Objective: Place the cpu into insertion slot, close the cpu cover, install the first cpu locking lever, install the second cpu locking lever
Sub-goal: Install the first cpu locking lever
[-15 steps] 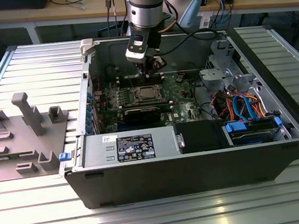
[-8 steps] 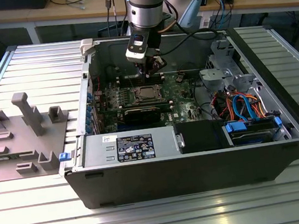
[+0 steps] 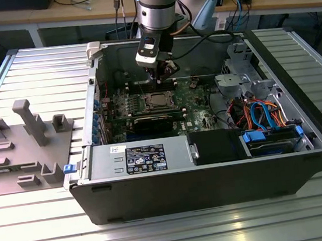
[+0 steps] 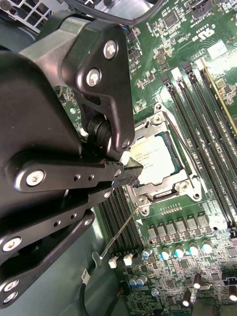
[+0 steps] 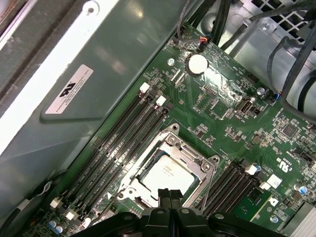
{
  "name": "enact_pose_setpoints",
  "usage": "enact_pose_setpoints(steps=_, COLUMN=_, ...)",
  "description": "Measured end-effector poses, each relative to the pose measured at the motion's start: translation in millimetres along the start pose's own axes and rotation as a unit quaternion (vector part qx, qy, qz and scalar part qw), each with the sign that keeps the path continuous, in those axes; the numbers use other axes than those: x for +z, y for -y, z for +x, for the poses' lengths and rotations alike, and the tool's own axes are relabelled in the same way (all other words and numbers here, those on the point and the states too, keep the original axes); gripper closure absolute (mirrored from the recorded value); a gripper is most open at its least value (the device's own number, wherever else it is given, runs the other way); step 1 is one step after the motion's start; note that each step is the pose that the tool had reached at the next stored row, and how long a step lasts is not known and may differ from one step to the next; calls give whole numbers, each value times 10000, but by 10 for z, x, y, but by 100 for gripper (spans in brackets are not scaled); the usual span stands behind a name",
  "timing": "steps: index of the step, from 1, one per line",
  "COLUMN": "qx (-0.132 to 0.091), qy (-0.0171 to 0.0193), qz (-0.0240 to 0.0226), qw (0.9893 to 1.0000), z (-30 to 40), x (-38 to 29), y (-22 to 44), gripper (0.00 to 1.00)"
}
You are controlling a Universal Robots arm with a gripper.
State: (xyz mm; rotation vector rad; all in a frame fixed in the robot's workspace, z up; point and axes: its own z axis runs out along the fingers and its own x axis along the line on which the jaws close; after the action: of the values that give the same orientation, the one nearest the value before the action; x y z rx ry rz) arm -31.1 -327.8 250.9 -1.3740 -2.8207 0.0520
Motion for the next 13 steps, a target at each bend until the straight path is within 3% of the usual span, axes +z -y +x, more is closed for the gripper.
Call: enact_pose_setpoints(steps=13, qx=-34, qy=1, qz=0, qw=10000, z=0, x=0, y=0, gripper=89)
